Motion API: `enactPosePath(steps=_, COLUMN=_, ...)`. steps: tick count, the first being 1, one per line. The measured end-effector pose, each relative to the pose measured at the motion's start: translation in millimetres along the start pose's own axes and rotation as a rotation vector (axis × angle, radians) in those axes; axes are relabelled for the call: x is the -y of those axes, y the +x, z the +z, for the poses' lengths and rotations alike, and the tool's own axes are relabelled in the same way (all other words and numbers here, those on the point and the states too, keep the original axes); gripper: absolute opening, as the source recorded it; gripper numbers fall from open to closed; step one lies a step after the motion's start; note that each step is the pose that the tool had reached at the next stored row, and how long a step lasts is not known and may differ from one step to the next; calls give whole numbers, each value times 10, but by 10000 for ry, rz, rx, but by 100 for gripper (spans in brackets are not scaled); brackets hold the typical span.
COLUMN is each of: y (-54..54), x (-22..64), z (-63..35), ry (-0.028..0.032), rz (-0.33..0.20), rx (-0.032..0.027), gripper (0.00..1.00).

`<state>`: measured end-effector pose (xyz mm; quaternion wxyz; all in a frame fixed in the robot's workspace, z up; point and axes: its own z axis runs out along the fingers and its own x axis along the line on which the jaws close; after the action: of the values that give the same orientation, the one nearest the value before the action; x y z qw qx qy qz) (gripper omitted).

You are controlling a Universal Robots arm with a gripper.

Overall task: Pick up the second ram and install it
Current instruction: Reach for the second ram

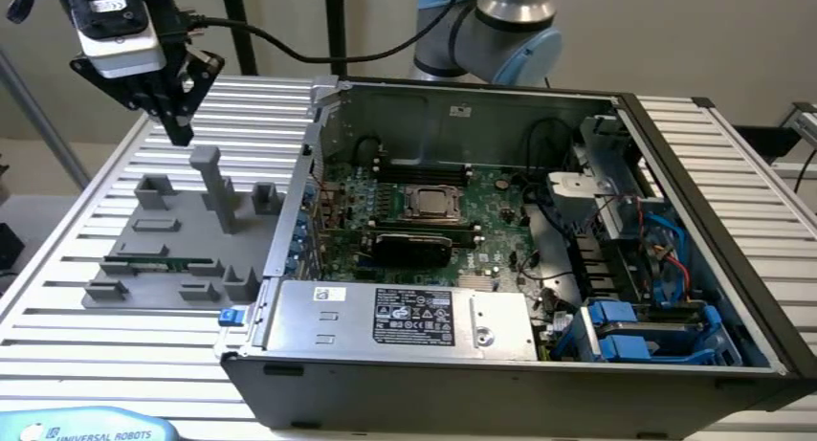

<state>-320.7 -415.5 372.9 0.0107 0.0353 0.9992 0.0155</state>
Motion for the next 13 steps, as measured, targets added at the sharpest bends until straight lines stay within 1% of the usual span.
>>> enactPosePath(steps=6, y=272, x=30, z=49, ry=31, rz=-1, rx=2, gripper=11)
enactPosePath(steps=10, y=449, x=57, z=80, ry=39, rz=0, rx=3, gripper=11)
enactPosePath(steps=11, y=483, x=66, z=87, ry=39, rz=1, rx=3, gripper=11)
enactPosePath(steps=13, y=512, x=89, z=102, ry=40, rz=-1, rx=3, gripper=11)
